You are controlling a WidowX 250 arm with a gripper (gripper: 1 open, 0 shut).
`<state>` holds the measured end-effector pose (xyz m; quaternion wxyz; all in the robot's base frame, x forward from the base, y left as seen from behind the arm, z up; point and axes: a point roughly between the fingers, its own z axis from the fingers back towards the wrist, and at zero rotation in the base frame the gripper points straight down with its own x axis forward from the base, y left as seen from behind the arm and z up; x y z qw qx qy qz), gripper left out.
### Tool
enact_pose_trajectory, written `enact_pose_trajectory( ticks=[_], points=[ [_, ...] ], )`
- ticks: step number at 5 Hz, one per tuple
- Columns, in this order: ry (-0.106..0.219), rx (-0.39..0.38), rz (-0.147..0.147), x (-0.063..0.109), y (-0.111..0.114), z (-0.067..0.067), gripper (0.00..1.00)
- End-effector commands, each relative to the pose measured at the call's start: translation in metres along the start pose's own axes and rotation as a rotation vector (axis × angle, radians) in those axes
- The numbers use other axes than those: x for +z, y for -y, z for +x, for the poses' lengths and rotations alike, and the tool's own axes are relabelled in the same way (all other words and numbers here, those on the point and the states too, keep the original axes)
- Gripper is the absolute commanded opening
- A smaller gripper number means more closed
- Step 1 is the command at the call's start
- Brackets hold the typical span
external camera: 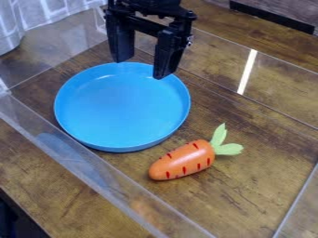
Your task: Put the carrot in the blue tray
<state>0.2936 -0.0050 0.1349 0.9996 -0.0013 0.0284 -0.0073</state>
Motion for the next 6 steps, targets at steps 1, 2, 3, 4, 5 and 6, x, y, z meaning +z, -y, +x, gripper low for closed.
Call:
enact_pose_trajectory(
  ticks=[1,2,3,4,5,6],
  points=[
    [-0.011,-0.033,0.001,-0.008,0.004,-0.002,1.00],
    [-0.011,-0.130,0.007,-0.026,0.014,-0.011,1.00],
    [-0.004,-0.245,0.029,-0.049,0.025,-0.016,1.00],
    [0.016,-0.349,0.061,-0.072,0.034,-0.018,1.00],
    [0.037,-0.445,0.076,-0.088,0.043,-0.023,1.00],
    [0.045,-0.473,0.077,-0.100,0.047,-0.021,1.00]
  ],
)
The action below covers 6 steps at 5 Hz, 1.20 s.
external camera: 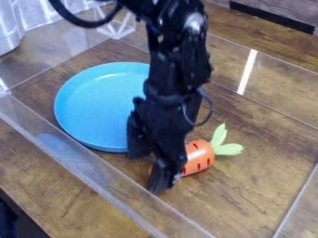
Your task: Put the carrot in the blue tray
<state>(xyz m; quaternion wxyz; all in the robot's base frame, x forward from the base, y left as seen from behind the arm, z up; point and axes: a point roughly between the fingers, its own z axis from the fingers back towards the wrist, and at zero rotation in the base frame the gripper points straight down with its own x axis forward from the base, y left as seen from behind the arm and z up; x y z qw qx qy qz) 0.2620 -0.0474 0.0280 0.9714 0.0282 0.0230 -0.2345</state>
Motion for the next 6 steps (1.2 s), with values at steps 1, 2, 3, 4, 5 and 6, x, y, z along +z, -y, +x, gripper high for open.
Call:
enact_pose_trajectory(
  ticks=[1,2,3,4,5,6],
  points=[
    [0.030,-0.028,0.010,0.000,0.002,0.008,1.00],
    [0.030,-0.032,0.011,0.000,0.001,0.013,1.00],
    [0.032,-0.035,0.008,0.000,0.001,0.016,1.00],
    [0.036,-0.037,0.005,0.000,0.001,0.019,1.00],
    [0.039,-0.040,0.002,0.000,0.001,0.022,1.00],
    [0.038,-0.042,-0.003,0.000,0.000,0.023,1.00]
  ],
)
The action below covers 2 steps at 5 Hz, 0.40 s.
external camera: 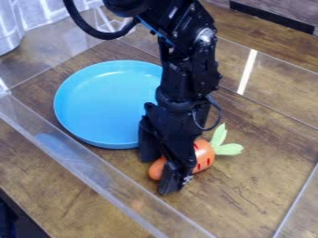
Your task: Put the carrot in the blue tray
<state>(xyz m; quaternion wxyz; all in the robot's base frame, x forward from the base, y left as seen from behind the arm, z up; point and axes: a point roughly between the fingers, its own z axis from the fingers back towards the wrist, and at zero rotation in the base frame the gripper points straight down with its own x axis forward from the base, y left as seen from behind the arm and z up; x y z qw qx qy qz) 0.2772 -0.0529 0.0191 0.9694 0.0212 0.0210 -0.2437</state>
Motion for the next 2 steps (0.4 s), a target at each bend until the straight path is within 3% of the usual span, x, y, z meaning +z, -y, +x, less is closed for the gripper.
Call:
enact_pose_trajectory(
  ticks=[1,2],
  points=[
    [0.028,-0.025,0.005,0.0076,0.0013,0.0085,1.00],
    [0.023,-0.027,0.000,0.0070,0.0003,0.0095,1.00]
  ],
)
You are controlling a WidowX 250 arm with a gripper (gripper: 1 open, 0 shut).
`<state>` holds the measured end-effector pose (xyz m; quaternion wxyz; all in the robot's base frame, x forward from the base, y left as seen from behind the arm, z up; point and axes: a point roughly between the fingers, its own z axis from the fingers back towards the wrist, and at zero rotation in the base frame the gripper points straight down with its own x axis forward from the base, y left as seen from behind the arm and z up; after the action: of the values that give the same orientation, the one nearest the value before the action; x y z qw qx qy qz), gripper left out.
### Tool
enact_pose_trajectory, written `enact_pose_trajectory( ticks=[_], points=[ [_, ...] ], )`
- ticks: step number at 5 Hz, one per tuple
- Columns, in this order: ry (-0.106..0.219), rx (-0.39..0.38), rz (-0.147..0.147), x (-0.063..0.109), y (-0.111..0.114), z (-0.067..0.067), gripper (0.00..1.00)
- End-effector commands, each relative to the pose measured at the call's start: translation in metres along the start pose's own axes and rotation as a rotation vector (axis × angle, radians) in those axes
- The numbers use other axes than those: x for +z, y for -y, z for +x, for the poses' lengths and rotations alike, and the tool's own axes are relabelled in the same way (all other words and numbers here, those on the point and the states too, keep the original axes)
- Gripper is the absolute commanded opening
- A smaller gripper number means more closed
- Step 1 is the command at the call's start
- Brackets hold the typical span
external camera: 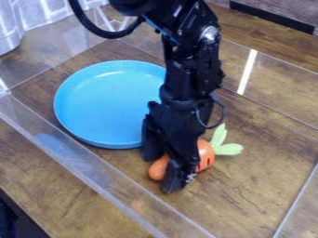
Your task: Put the carrot in the blue tray
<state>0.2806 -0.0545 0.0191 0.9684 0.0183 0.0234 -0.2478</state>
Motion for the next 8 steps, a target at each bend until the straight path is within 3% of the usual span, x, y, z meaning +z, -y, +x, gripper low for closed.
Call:
enact_pose_trajectory(
  ticks=[1,6,7,8],
  points=[
    [0.020,-0.021,0.003,0.006,0.000,0.006,1.00],
    [-0.010,-0.035,-0.021,0.005,-0.008,0.007,1.00],
    [-0.012,-0.036,-0.021,0.005,-0.009,0.008,0.00],
    [-0.015,-0.042,-0.010,0.010,-0.012,0.006,0.00]
  ],
)
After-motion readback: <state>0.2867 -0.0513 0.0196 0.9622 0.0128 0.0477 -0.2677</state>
